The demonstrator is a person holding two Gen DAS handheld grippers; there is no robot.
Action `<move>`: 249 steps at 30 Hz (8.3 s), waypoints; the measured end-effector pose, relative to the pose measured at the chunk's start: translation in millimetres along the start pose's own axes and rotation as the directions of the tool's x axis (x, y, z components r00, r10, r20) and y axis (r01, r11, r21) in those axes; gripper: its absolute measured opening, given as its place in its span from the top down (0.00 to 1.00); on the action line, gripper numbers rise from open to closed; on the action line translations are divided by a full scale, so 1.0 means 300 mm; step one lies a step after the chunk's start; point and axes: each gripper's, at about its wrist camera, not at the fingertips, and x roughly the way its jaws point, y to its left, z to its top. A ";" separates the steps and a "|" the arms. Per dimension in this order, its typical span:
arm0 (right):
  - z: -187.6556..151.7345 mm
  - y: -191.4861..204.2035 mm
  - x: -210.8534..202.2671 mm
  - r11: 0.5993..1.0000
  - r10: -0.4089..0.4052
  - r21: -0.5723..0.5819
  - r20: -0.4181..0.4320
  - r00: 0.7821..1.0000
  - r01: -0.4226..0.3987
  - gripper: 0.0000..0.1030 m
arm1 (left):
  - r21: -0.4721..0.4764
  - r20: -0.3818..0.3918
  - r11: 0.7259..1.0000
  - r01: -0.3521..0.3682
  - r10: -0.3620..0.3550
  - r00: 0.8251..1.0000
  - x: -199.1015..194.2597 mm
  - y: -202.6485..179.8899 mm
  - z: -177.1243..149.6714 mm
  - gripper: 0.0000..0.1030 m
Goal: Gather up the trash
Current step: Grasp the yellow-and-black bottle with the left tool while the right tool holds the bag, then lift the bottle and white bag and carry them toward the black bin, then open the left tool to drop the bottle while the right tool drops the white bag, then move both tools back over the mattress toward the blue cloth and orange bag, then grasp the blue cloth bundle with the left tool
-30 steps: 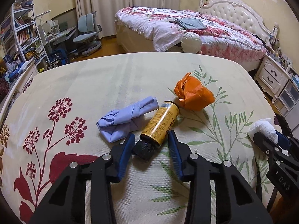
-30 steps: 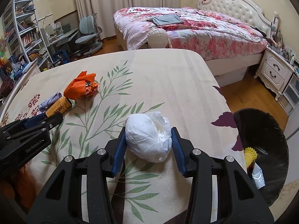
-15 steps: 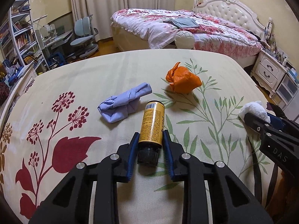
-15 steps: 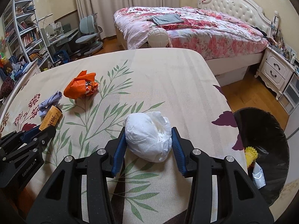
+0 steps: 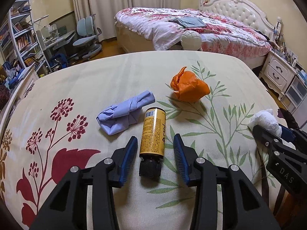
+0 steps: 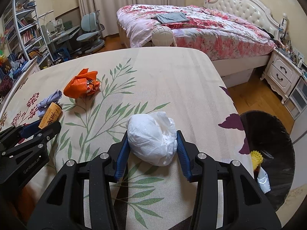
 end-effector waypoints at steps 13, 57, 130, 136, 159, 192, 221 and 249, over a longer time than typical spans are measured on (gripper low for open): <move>-0.004 0.013 -0.004 1.000 -0.014 -0.013 -0.001 1.000 0.014 0.58 | 0.004 0.014 1.000 0.018 -0.018 1.000 -0.005 -0.008 0.000 0.73; -0.215 -0.280 -0.384 0.985 -0.144 0.114 0.138 0.980 0.129 0.61 | 0.100 0.172 0.981 0.168 -0.183 0.968 -0.322 -0.348 -0.139 0.74; -0.203 -0.829 -0.225 0.870 -0.377 0.363 0.051 0.925 0.335 0.52 | 0.334 0.091 0.914 0.231 -0.275 0.957 -0.086 -1.001 0.014 0.45; -0.210 -0.841 -0.245 0.854 -0.406 0.380 0.058 0.912 0.356 0.42 | 0.322 0.104 0.918 0.231 -0.277 0.955 -0.095 -0.992 0.017 0.29; -0.220 -0.820 -0.304 0.837 -0.449 0.382 0.067 0.891 0.392 0.15 | 0.276 0.156 0.945 0.175 -0.223 0.962 -0.145 -0.908 0.018 0.16; -0.122 -0.341 -0.250 0.963 -0.228 0.176 0.129 0.965 0.204 0.13 | 0.058 0.184 0.998 0.002 -0.012 0.983 -0.192 -0.316 -0.034 0.16; 0.015 0.056 -0.057 0.999 -0.047 -0.022 0.074 0.996 0.049 0.13 | -0.038 0.048 0.987 -0.158 0.160 0.986 0.018 0.097 0.045 0.16; 0.089 0.212 0.020 0.996 0.007 -0.088 0.055 0.998 -0.002 0.13 | -0.045 0.018 0.998 -0.034 0.035 0.999 0.056 0.180 0.080 0.48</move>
